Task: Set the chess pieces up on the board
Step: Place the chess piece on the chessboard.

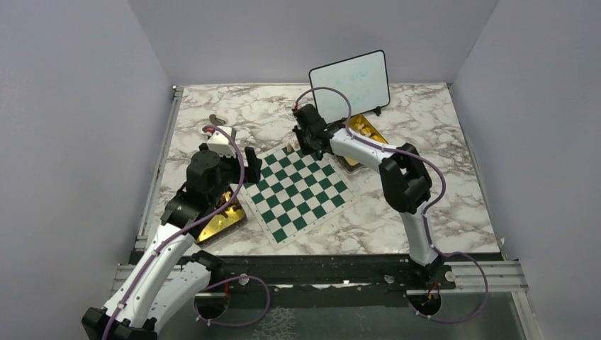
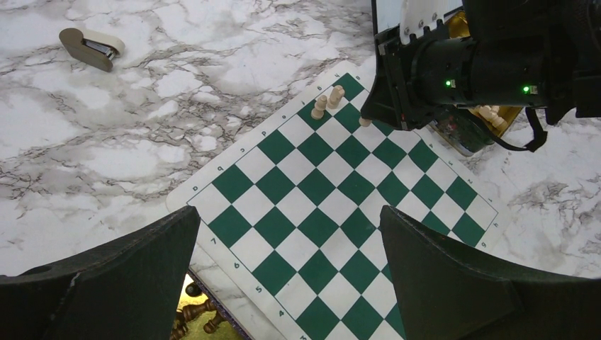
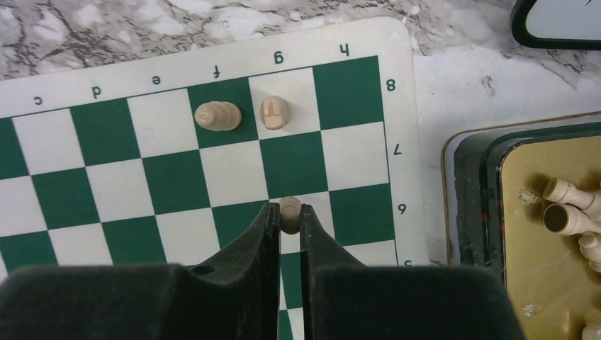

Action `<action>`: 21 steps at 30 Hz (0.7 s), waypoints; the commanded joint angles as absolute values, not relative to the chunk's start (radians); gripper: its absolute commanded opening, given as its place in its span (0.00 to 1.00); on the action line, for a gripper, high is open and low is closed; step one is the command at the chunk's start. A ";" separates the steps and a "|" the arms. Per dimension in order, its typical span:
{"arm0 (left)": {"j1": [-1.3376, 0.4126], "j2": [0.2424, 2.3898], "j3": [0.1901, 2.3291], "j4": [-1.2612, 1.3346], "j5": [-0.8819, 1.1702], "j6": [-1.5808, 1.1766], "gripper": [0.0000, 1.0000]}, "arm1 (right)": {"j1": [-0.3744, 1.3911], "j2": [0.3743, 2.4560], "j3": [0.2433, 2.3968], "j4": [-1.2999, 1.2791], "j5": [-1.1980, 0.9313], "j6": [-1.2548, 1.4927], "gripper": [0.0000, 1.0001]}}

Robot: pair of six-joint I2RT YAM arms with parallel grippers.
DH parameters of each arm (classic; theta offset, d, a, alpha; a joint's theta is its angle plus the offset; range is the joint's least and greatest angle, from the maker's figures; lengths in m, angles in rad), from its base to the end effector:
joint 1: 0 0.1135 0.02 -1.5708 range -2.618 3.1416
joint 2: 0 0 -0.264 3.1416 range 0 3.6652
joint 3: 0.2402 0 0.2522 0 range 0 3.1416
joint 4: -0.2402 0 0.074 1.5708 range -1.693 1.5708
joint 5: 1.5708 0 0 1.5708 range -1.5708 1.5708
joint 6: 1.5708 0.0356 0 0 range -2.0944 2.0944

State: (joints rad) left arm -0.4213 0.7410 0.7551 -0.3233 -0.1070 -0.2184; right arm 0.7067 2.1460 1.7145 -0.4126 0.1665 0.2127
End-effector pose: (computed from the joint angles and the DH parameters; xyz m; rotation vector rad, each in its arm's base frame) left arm 0.1599 -0.0675 0.3219 0.1179 1.8885 -0.3381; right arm 0.3717 0.3096 0.2055 -0.5152 2.3561 0.2264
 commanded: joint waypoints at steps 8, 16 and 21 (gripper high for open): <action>-0.427 0.724 0.752 -0.307 -0.118 -0.208 0.99 | 0.719 2.200 1.770 -0.386 0.248 0.223 0.10; -0.428 0.722 0.752 -0.307 -0.120 -0.206 0.99 | 0.719 2.225 1.805 -0.397 0.247 0.229 0.10; -0.427 0.722 0.752 -0.307 -0.120 -0.206 0.99 | 0.721 2.236 1.814 -0.397 0.249 0.229 0.10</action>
